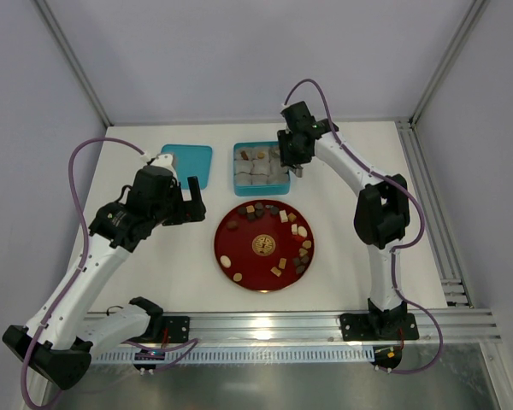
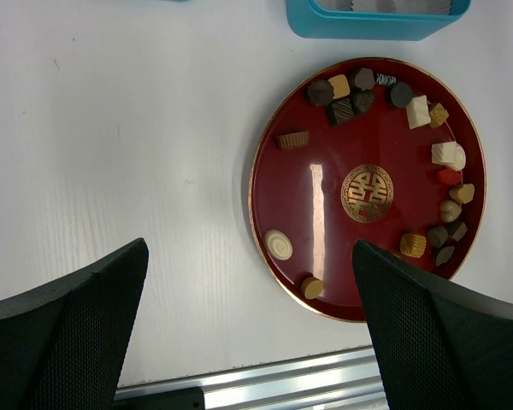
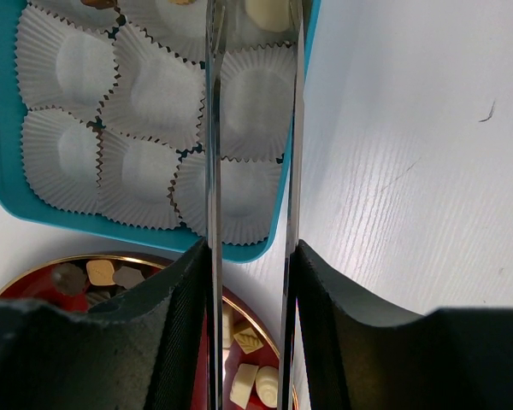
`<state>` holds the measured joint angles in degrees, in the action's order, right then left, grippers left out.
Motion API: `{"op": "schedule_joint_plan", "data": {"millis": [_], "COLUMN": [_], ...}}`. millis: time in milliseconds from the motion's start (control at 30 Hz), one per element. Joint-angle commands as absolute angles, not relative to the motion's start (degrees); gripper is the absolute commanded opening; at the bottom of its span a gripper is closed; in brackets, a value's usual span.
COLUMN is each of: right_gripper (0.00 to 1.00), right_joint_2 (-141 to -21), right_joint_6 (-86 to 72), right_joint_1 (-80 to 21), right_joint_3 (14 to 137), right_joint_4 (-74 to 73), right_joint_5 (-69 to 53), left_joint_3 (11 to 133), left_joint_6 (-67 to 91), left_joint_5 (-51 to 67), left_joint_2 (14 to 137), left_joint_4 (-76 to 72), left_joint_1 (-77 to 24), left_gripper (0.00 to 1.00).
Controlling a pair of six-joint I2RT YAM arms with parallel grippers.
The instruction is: Pack the chocolate
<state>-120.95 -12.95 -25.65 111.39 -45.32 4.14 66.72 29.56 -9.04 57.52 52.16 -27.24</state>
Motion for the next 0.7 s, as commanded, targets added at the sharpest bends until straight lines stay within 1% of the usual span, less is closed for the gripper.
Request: {"op": "schedule_joint_plan", "data": {"millis": [0,667], "right_gripper": [0.45,0.45], "right_joint_2": [-120.2,-113.4], "right_joint_6": [-12.3,-13.1], "right_joint_1": [-25.8,-26.7], "right_joint_3": [114.5,114.6], "right_joint_4": [-44.6,-46.8], "right_joint_5": [4.5,4.9], "left_joint_3": [68.3,67.9], "left_joint_6": [29.4,29.5], "left_joint_5": [-9.8,-9.8], "left_joint_2": [57.0,56.6], "left_joint_4": [52.2,51.8], "left_joint_1": [-27.1,-27.0], "left_gripper": [1.0,1.0]}}
